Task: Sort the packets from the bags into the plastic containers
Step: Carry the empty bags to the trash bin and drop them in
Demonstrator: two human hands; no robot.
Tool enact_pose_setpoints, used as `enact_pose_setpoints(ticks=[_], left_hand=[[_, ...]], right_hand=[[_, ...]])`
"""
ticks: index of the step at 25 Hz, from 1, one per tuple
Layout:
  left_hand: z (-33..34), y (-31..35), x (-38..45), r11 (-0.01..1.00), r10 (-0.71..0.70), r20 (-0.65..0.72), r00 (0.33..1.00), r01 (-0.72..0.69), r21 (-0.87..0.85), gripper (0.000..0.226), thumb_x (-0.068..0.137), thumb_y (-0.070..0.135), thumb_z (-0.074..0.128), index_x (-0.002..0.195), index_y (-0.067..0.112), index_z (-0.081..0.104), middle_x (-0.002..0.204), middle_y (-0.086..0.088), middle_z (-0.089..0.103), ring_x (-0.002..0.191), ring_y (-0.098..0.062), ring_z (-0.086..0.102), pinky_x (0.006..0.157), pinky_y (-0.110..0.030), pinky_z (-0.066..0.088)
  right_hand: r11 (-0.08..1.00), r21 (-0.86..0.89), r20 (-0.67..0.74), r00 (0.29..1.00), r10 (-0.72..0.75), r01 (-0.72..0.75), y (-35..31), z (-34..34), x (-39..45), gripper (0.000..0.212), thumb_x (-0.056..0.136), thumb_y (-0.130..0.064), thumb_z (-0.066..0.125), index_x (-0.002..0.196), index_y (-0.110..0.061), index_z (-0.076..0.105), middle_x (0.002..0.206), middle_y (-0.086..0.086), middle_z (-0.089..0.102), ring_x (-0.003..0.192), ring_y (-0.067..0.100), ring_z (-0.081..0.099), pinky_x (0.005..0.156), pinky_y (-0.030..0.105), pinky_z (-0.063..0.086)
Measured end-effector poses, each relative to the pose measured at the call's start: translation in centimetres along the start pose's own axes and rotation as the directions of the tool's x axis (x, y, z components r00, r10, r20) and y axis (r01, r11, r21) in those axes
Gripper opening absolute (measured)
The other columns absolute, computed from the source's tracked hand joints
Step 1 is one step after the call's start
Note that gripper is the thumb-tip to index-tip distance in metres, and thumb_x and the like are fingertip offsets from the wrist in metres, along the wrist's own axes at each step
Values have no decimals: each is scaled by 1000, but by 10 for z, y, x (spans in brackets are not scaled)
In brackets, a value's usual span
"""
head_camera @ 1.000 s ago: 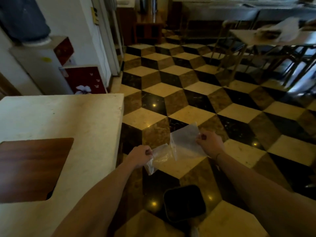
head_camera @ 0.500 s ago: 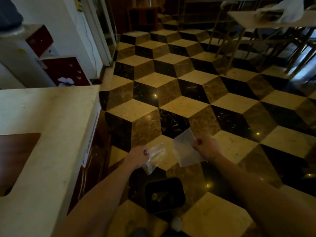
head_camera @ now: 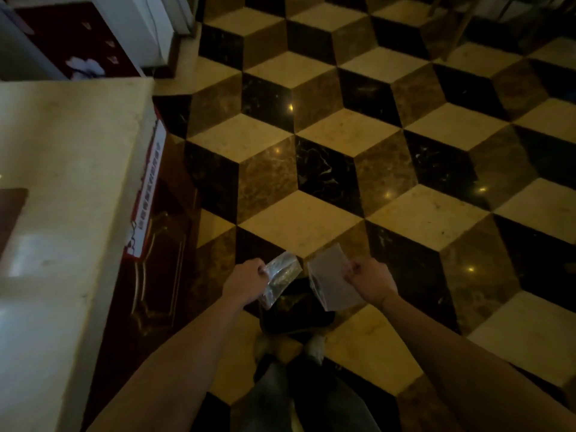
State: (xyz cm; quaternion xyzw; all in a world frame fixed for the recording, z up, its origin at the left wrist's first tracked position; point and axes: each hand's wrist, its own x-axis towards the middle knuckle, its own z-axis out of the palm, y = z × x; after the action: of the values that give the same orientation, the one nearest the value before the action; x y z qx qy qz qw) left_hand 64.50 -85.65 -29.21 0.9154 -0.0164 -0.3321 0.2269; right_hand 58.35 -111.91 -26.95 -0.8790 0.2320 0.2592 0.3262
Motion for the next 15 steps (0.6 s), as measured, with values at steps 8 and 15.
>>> enact_pose_setpoints(ticks=[8,15], left_hand=[[91,-69,76,994,-102,120,988,97,48,19,98,27,42,106,22,59,92,1,63,78,-15,62,71,-36,57],[194,-130,140,992,-124,192,974,119,41,26,99,27,39,74,29,46,76,-3,58,72,-25,60,58,-32,41]], right_hand=[[994,-59,112,989,94,-88,53,92,80,29,94,-30,50,66,-23,51,60,0,53,57,15,52,48,28,36],[990,-116,179,979,100,-80,99,196,158,21,94,-27,47,79,-29,62,75,0,65,67,21,61,54,31,43]])
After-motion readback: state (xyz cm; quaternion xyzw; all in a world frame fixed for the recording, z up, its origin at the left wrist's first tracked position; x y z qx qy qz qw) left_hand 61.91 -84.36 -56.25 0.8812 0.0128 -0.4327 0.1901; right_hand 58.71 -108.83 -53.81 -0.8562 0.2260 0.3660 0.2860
